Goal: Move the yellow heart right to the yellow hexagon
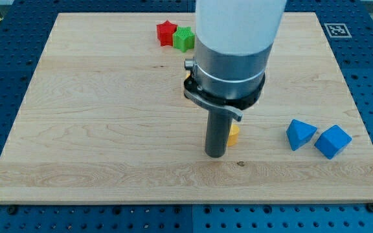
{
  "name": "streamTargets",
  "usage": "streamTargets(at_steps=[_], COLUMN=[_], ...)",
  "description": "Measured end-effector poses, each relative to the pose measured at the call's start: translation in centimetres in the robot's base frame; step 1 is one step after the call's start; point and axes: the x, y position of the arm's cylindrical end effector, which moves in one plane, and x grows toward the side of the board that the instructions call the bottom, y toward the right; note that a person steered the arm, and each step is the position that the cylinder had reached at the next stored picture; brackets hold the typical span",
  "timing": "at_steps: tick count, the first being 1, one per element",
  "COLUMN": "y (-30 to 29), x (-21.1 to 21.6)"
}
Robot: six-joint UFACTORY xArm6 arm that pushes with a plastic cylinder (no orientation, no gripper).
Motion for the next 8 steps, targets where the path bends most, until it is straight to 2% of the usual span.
streamTargets(at_steps=[3,4,8], y=[4.2,4.2,1.5], x=[0.7,-1.9,-4.0])
